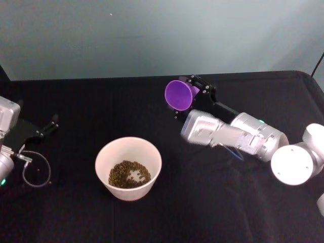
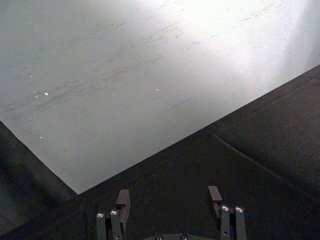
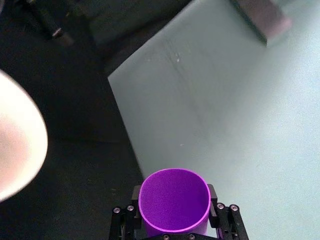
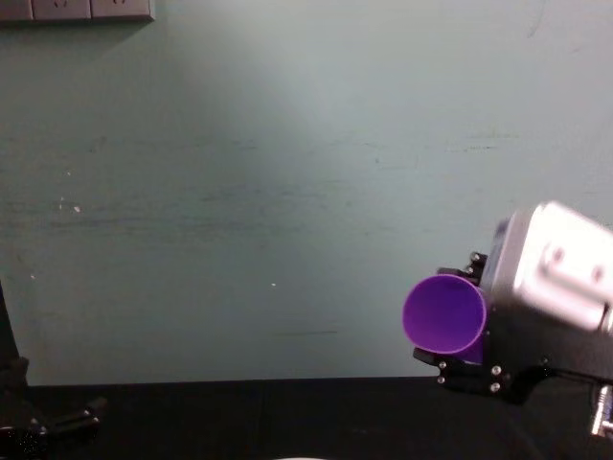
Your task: Pick up the cup and pour the mung beans from the cup into the bowl.
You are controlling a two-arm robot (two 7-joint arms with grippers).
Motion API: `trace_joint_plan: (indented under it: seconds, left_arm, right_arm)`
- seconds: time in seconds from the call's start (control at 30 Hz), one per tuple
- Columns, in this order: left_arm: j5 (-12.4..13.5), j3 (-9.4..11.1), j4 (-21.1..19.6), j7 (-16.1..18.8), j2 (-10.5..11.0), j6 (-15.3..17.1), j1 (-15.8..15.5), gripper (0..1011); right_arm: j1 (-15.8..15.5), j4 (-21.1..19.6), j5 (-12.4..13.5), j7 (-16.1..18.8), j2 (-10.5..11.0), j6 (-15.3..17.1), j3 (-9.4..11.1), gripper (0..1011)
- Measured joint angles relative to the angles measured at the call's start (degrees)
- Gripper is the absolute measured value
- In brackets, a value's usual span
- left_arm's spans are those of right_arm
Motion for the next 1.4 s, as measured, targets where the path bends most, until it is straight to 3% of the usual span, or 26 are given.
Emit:
trace_joint_plan:
  seconds: [0.03, 0.1, 0.2, 0.3, 0.33, 0.53, 0.6, 1.4]
  left_arm:
    - [0.00, 0.00, 0.00, 0.00, 0.00, 0.00, 0.00, 1011]
    - [0.00, 0.00, 0.00, 0.00, 0.00, 0.00, 0.00, 1012]
    - [0.00, 0.00, 0.00, 0.00, 0.00, 0.00, 0.00, 1011]
    - [0.00, 0.00, 0.00, 0.00, 0.00, 0.00, 0.00, 1012]
    - [0.00, 0.00, 0.00, 0.00, 0.00, 0.00, 0.00, 1011]
    - [0.00, 0.00, 0.00, 0.00, 0.00, 0.00, 0.00, 1011]
    - [0.00, 0.00, 0.00, 0.00, 0.00, 0.00, 0.00, 1011]
    - [0.00, 0.00, 0.00, 0.00, 0.00, 0.00, 0.00, 1011]
  right_arm:
    - [-0.24, 0.87, 3.77, 1.79, -0.93, 0.10, 1.31, 738]
    - [-0.46, 1.60, 7.40, 3.55, -1.80, 0.52, 2.57, 738]
    - [-0.95, 3.42, 15.98, 8.07, -3.98, 1.89, 5.69, 739]
    - [-1.30, 4.31, 21.22, 10.73, -5.17, 2.85, 7.57, 739]
    - [-1.49, 4.95, 24.56, 12.32, -5.91, 3.57, 8.69, 739]
    - [-1.78, 6.98, 35.02, 16.62, -7.74, 6.41, 11.58, 738]
    - [-1.75, 7.35, 36.89, 17.46, -7.85, 6.92, 11.84, 739]
    - [-1.69, 7.24, 36.55, 17.44, -7.76, 6.79, 11.75, 738]
